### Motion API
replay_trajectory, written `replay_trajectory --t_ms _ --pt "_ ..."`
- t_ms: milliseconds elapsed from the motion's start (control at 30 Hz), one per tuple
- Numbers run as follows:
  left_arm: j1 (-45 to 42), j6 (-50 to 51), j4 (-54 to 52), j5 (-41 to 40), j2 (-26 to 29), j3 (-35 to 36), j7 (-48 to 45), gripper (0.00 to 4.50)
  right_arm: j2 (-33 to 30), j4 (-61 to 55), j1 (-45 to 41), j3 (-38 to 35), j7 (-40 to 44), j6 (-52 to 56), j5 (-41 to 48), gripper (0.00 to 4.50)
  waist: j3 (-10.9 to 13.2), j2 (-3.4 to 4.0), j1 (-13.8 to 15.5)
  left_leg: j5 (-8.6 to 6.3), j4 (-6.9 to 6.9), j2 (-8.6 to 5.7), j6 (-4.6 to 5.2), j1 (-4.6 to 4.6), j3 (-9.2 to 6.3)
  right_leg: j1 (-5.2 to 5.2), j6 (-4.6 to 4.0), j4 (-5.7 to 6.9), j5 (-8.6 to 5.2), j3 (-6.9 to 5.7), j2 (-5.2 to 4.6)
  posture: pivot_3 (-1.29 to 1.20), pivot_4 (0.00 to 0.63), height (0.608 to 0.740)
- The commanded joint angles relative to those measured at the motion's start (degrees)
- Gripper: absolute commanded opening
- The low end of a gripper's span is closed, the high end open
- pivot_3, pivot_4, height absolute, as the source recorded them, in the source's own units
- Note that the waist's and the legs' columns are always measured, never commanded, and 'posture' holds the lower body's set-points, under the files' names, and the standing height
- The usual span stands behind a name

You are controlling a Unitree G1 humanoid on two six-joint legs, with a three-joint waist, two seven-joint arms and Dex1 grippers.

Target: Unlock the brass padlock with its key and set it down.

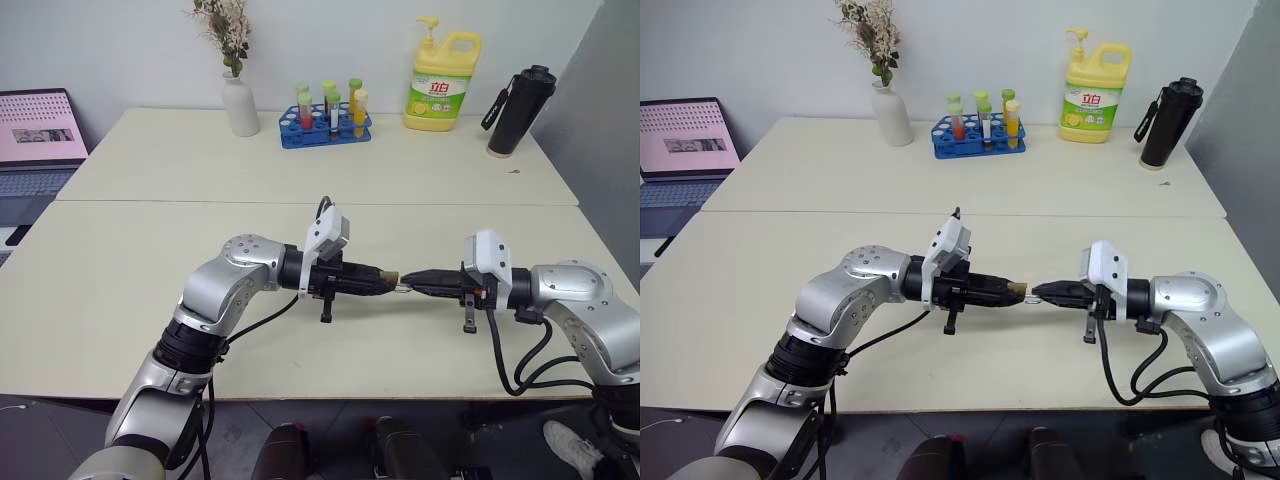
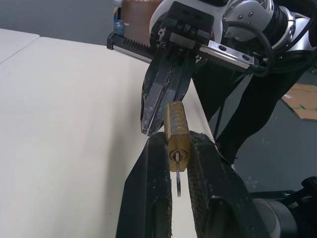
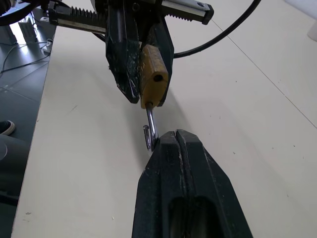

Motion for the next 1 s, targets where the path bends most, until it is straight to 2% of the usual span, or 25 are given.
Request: replay_trajectory --t_ms 33,300,433,600,767,1000 --pt "-0.82 1.34 -2.44 -2.17 -0.1 2.07 0.85 0.15 0.23 -0.68 -0.11 -0.48 0.59 -2.01 -0.53 0.0 0.0 0.0 0.0 0.0 0.0 0.01 0.0 0.0 0.0 0.0 0.0 0.0 0.0 0.0 0.0 0.0 0.15 0.74" --pt "0.52 8.7 -1.96 -6.05 0.29 3.61 2.79 0.15 -0.15 -2.05 2.85 -0.52 -0.24 -2.48 -1.99 0.0 0.0 0.0 -0.01 0.0 0.0 0.01 0.0 0.0 0.0 0.0 0.0 0.0 0.0 0.0 0.0 0.0 0.15 0.74" --pt "1.79 13.91 -1.54 -7.23 -0.33 4.42 6.69 0.15 -1.87 -3.29 5.82 -1.13 -0.28 -1.29 -2.81 0.0 0.0 0.0 0.0 0.0 0.0 0.01 0.0 -0.01 -0.02 0.0 0.0 0.0 0.0 0.0 0.0 0.0 0.15 0.74" --pt "3.82 15.93 1.08 -5.37 -2.53 4.3 13.46 0.15 -0.85 -8.07 9.04 -2.8 -2.86 0.11 -0.88 0.0 0.0 -0.01 -0.01 0.0 0.0 0.02 0.0 0.0 -0.02 -0.01 0.01 0.0 0.0 0.0 -0.01 0.0 0.15 0.74" --pt "5.31 17.32 5.13 -4.6 -6.56 4.87 19.04 0.15 0.92 -10.71 10.9 -1.35 -8.47 1.61 -3.84 1.54 0.0 -0.01 0.03 0.0 0.0 0.02 0.0 -0.01 -0.05 0.0 0.01 0.0 0.0 -0.01 -0.02 0.0 0.15 0.74" --pt "5.32 17.51 8.56 -4.12 -9.0 4.77 21.39 0.15 0.6 -9.98 10.96 -0.26 -10.72 1.96 -6.35 4.15 0.0 -0.01 0.02 0.0 -0.01 -0.01 -0.01 0.0 -0.04 0.0 0.01 0.0 0.0 -0.01 -0.03 0.0 0.15 0.74"
